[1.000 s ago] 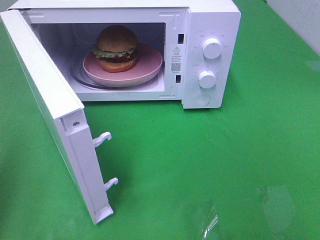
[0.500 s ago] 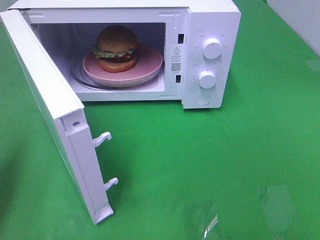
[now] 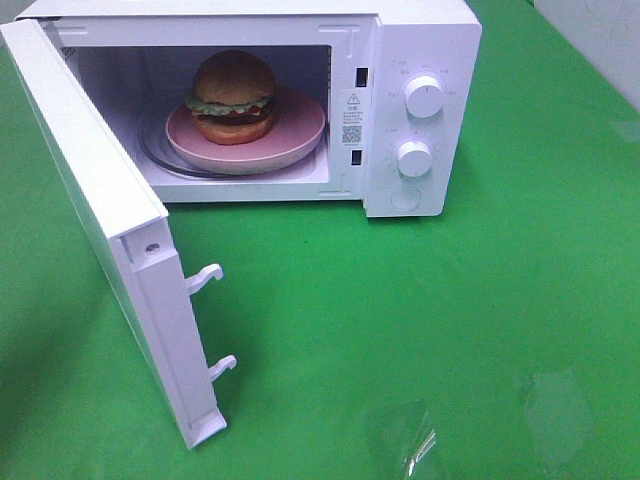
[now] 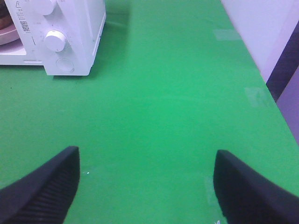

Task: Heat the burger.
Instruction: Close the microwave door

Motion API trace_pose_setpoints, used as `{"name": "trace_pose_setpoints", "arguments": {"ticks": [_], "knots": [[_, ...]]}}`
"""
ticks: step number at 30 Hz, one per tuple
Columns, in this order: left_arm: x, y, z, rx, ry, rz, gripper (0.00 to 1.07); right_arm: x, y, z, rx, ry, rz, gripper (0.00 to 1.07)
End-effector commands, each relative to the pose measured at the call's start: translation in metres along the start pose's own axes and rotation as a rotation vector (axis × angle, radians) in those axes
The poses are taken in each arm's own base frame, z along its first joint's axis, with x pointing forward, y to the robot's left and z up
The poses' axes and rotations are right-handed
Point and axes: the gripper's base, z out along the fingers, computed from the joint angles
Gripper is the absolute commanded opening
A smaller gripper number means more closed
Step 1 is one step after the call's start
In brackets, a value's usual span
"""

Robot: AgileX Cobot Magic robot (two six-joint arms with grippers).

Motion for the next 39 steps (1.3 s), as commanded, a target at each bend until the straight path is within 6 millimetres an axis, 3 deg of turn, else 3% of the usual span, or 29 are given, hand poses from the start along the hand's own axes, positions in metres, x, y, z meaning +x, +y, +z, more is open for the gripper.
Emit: {"name": "trace_pose_setpoints", "arguments": {"ticks": [1, 15, 39], "knots": [[0.001, -0.002, 0.004, 0.036, -0.023, -0.010, 0.00, 0.001, 0.000, -0.004, 0.002, -0.034, 0.013, 0.76], [0.017, -0.034, 0.046, 0.178, 0.064, 0.004, 0.00, 0.001, 0.000, -0.004, 0.002, -0.034, 0.013, 0.76], [0.019, -0.091, 0.112, 0.233, 0.037, -0.025, 0.00, 0.001, 0.000, -0.004, 0.002, -0.034, 0.013, 0.76]]}}
